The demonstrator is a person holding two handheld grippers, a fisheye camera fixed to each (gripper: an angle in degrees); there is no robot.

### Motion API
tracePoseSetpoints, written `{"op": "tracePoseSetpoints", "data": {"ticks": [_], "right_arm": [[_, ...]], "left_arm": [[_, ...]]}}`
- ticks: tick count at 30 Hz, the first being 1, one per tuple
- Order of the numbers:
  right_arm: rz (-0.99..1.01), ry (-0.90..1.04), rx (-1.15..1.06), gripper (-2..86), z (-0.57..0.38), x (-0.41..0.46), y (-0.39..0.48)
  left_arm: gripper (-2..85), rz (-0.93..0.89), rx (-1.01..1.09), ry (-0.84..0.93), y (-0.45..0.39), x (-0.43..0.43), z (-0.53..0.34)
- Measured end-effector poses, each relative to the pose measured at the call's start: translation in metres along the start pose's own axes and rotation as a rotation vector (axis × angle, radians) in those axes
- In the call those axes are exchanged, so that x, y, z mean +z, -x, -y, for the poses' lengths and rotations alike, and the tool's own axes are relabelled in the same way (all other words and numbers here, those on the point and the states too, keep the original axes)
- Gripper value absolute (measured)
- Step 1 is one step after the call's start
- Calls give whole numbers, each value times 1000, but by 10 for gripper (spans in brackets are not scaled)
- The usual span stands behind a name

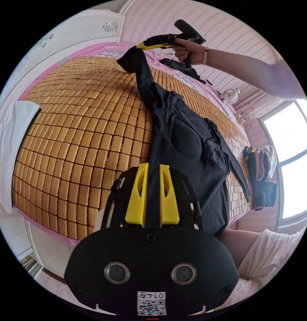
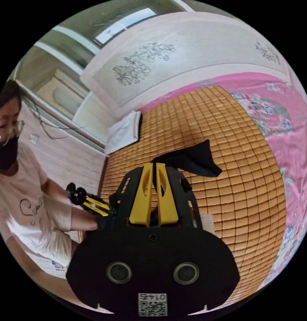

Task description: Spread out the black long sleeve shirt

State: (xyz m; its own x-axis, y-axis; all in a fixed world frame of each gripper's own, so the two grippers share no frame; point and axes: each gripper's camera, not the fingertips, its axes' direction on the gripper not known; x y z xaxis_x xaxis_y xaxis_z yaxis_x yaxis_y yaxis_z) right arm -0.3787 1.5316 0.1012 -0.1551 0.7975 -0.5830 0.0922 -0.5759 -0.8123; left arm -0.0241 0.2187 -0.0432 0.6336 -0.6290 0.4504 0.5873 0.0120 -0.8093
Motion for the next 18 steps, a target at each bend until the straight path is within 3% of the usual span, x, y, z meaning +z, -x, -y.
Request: {"op": "tracePoseSetpoints", "data": {"ticks": [2,5,13,18], "right_arm": [[81,36,-106,22,4,4,22],[-42,125,-107,28,-4,26,27],[-310,277,166,44,-63,104,-6],[-459,277,181,62,-69,138,-3]], "left_arm": [[61,17,-60,-42,19,-30,-12],[60,71,-155,-64,45,-63,-30],[61,258,-369,-86,106,-107,-70],[67,417,-333,-148,144,-123,-51]]}}
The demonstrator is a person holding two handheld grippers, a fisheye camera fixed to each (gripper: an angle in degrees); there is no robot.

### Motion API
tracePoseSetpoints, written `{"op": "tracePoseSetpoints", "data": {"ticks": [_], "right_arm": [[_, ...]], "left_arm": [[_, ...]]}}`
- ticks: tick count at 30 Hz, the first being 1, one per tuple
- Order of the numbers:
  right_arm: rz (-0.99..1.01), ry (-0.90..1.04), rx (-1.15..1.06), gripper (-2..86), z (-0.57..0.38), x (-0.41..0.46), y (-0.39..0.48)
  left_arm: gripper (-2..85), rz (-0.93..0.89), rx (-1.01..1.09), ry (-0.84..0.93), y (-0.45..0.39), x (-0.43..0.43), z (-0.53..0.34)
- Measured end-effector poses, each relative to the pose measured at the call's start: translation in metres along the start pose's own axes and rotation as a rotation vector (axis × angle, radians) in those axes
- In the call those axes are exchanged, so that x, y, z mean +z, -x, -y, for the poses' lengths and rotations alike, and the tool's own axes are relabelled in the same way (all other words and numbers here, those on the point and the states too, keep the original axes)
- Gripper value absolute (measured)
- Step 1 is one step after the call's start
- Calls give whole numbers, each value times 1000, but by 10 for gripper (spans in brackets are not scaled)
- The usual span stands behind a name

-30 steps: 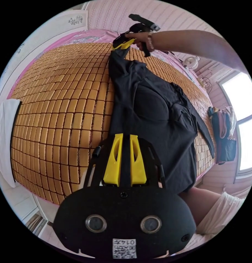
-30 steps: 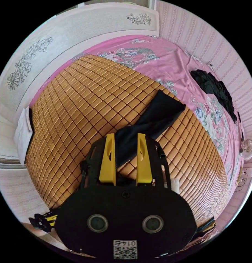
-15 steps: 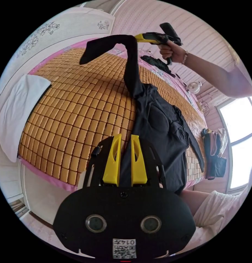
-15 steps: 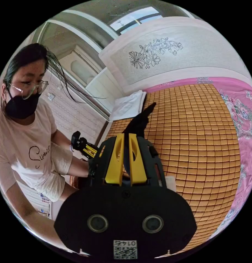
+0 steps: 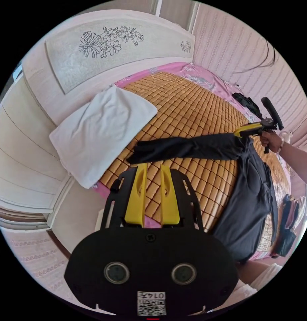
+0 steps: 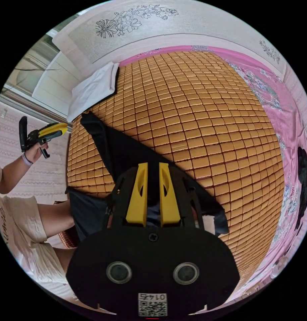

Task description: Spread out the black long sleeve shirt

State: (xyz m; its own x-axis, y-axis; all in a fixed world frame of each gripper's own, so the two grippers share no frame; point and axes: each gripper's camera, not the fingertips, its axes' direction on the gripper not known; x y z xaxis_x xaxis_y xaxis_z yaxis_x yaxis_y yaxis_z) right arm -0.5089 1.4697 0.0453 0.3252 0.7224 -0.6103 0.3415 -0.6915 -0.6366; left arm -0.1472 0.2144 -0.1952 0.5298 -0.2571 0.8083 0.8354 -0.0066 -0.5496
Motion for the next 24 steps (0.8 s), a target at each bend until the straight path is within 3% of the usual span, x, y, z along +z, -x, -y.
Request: {"op": "tracePoseSetpoints", "data": {"ticks": [5,10,13,16,18,20,24], "right_arm": [[-77,69,0,64,6,29,14],[-143,92,15,60,1,44,23],[-107,75,76,57,-5,44,18],[-73,54,123,50,-13,42,13],[-67,41,137,45,-19,41,12],[-75,28,138,40,-26,39,14],[-89,23,140,39,-38,36,20]], "left_arm": [[78,84,230,-50,-6,21,47],[66,73,61,213,10,73,74],[1,23,81,141,14,71,65],[-7,-65,14,120,27,63,55],[-8,-117,-26,-4,35,38,45],[-7,-87,-1,-191,39,-4,23],[8,-59,-41,-212,47,-27,-14]]}}
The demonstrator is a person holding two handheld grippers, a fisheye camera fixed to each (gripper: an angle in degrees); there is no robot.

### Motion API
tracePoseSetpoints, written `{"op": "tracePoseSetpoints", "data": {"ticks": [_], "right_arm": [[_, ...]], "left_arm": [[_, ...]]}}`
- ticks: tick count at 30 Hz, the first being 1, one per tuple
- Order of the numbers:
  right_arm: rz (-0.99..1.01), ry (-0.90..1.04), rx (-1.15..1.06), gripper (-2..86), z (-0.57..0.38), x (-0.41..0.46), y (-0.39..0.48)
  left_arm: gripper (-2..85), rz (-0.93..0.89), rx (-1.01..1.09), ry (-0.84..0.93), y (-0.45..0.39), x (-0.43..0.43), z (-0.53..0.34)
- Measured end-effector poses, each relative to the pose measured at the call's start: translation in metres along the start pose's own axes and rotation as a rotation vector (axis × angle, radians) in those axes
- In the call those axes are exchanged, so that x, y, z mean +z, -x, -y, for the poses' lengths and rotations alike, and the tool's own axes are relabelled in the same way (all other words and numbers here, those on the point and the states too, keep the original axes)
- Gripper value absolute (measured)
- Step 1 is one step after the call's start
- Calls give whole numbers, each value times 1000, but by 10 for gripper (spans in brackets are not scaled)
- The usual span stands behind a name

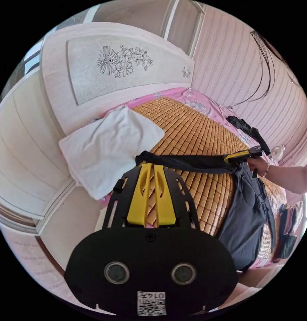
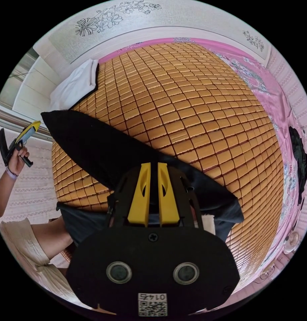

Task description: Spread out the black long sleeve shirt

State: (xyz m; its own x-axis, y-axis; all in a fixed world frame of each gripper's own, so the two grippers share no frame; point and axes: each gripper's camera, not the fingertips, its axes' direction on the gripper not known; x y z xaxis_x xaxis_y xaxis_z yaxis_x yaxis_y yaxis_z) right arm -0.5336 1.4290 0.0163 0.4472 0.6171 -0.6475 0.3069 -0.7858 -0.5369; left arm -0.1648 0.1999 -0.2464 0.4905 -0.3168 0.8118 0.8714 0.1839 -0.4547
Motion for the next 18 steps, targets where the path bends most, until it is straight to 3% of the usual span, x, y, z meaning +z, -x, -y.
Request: {"op": "tracePoseSetpoints", "data": {"ticks": [4,7,13,16,18], "right_arm": [[-42,-16,-10,47,-14,-15,5],[-85,-53,-4,48,-26,-31,9],[36,-90,81,45,-63,-50,26],[86,-76,124,41,-95,-53,44],[94,-44,154,38,-120,-55,55]], "left_arm": [[37,-27,-184,161,24,16,-35],[45,-56,-288,161,33,23,-39],[68,-23,-289,152,23,55,-4],[29,34,-261,283,16,84,3],[8,48,-196,259,9,85,6]]}}
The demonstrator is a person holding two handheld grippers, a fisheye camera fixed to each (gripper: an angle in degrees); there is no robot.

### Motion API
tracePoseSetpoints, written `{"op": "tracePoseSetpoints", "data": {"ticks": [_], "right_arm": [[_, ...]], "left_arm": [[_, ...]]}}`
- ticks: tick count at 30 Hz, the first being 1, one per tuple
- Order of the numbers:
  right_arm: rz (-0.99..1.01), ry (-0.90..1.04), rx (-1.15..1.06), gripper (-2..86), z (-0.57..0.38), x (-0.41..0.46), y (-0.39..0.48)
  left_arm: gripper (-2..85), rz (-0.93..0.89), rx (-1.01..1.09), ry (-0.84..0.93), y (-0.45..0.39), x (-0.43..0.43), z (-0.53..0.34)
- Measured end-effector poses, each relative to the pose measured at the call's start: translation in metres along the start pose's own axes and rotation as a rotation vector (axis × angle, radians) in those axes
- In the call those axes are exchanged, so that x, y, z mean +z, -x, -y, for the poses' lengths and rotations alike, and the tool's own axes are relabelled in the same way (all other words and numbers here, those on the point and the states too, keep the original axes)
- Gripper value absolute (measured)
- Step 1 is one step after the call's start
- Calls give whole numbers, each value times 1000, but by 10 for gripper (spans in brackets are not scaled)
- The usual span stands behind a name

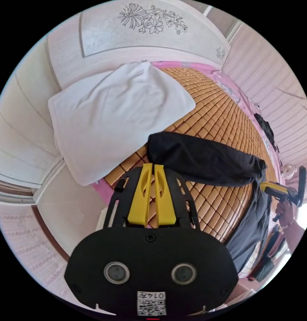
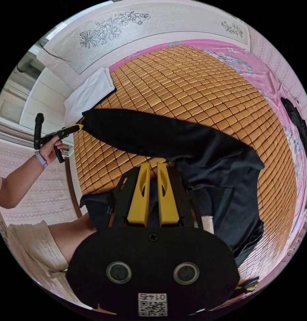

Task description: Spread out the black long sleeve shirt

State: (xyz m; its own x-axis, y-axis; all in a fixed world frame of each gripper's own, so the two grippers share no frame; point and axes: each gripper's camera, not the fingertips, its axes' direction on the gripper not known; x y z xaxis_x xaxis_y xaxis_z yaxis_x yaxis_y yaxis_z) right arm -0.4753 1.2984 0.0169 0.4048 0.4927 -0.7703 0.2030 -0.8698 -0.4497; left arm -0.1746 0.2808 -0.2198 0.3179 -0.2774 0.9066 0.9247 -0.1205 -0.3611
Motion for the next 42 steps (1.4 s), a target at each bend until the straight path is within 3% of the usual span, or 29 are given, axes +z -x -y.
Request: {"op": "tracePoseSetpoints", "data": {"ticks": [6,9,12,16,21,26,34,37,42], "right_arm": [[116,52,158,14,-109,-20,2],[83,133,285,6,-166,-27,-6],[39,231,380,5,-226,-31,-5],[111,301,488,14,-302,-37,13],[58,270,570,42,-361,-42,33],[138,134,682,49,-402,-44,43],[162,-57,656,65,-433,-56,75],[62,-32,586,37,-432,-51,97],[60,7,638,6,-456,-51,123]], "left_arm": [[47,4,-75,59,1,-1,0],[52,23,-23,55,-9,-22,-16],[44,0,134,77,-47,-39,-36],[40,-188,392,145,-134,-36,-67],[35,-258,613,265,-228,-9,-96],[13,-83,785,292,-276,11,-129],[-9,-117,852,271,-284,21,-138],[-10,-113,885,294,-286,23,-139],[-10,-142,955,239,-276,20,-149]]}}
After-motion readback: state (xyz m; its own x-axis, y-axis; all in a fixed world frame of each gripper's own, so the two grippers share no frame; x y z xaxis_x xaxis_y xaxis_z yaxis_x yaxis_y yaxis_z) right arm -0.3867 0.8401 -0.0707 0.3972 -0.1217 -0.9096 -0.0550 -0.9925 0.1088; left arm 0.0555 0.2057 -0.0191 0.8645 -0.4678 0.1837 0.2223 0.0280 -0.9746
